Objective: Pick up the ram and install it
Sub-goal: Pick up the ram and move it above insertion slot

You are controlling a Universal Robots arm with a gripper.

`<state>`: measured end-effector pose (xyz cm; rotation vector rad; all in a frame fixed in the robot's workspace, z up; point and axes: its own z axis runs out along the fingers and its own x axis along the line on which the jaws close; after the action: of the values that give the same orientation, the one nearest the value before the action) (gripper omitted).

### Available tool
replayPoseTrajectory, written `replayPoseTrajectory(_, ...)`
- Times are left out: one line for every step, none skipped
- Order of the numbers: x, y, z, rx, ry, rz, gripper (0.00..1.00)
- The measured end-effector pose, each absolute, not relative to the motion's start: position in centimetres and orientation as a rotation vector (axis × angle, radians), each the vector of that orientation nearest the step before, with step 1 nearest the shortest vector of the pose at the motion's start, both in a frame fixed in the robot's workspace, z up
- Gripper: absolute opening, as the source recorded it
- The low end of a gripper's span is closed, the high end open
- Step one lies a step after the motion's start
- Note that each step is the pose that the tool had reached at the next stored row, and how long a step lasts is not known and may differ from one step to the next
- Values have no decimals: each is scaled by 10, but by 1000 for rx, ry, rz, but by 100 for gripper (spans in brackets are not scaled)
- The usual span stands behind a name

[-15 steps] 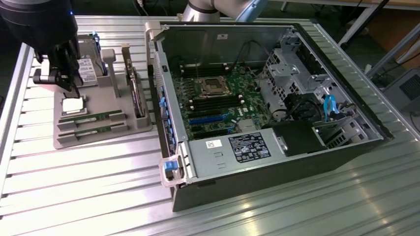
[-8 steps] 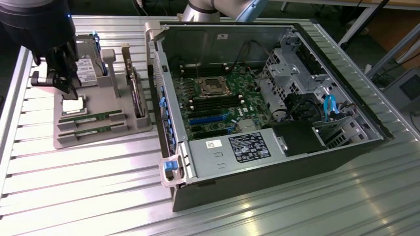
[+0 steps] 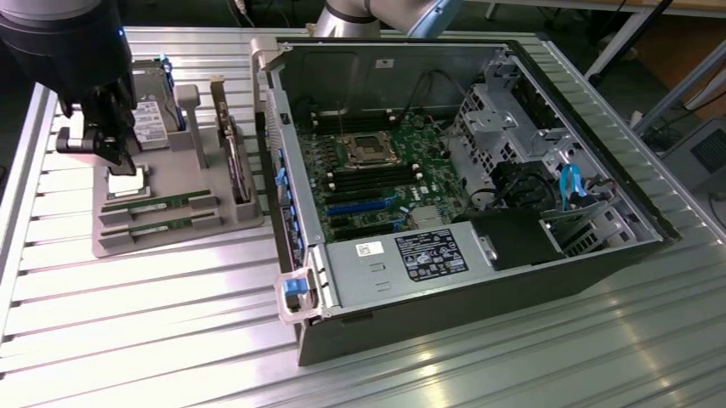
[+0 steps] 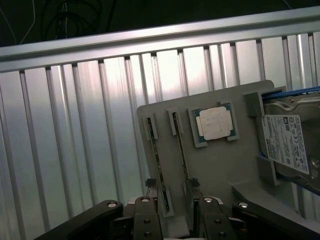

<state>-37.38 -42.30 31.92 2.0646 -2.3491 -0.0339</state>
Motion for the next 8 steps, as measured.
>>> replayPoseTrajectory(-374, -423, 319, 2065, -2349, -34, 36)
replayPoseTrajectory(-374, -423, 318, 2065, -2349, -34, 36)
replayPoseTrajectory(-374, -423, 317, 2065, -2349, -34, 36)
replayPoseTrajectory(-374, -423, 316, 2065, -2349, -34, 36)
replayPoseTrajectory(-374, -423, 314, 2066, -2348, -34, 36)
replayPoseTrajectory(-374, -423, 313, 2081, -2335, -34, 36)
replayPoseTrajectory(-374, -423, 312, 2105, -2312, -33, 36)
replayPoseTrajectory(-374, -423, 312, 2123, -2295, -33, 36)
